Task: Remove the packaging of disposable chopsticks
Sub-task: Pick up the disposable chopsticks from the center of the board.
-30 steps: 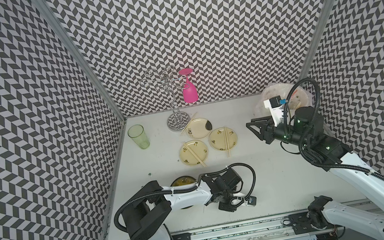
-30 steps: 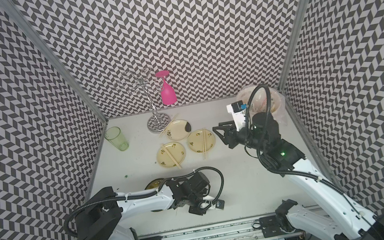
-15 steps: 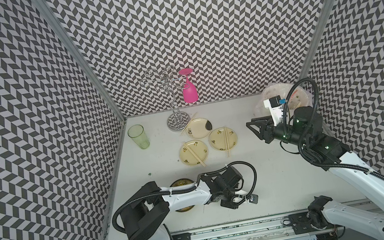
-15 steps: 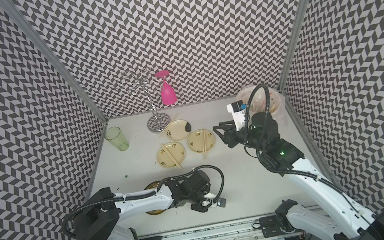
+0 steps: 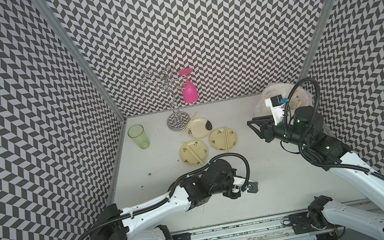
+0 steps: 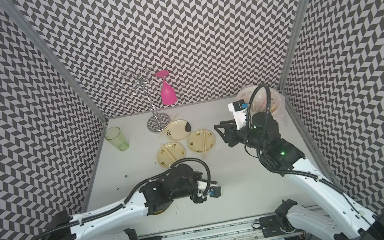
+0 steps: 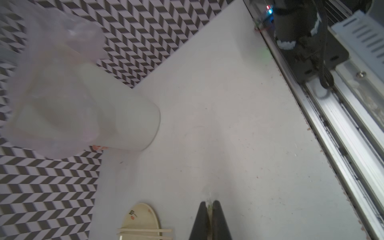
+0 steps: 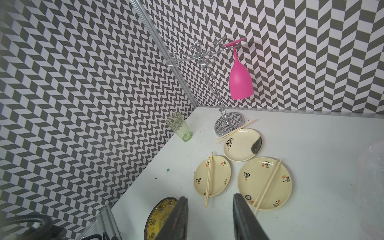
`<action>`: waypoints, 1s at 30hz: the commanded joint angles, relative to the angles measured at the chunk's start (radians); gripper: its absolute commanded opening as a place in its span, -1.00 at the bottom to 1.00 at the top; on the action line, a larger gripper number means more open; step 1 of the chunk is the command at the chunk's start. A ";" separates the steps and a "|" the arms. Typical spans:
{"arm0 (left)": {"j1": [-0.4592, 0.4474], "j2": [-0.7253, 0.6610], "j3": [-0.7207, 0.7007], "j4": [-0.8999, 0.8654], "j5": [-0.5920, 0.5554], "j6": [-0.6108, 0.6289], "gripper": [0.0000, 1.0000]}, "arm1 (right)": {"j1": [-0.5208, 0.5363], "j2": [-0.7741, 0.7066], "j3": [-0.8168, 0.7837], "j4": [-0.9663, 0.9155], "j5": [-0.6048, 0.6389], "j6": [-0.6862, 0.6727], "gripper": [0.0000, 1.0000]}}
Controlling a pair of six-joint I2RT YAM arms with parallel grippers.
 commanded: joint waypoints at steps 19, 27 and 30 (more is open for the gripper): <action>0.510 -0.159 0.227 0.583 0.344 -1.048 -1.00 | 0.181 0.044 -0.030 0.449 -0.286 -0.107 -0.06; 0.626 -0.178 0.143 0.799 0.458 -1.314 -1.00 | 0.350 0.104 -0.071 0.513 -0.024 -0.187 0.11; 0.652 -0.190 0.111 0.852 0.475 -1.380 -1.00 | 0.382 0.143 -0.052 0.514 0.020 -0.206 0.11</action>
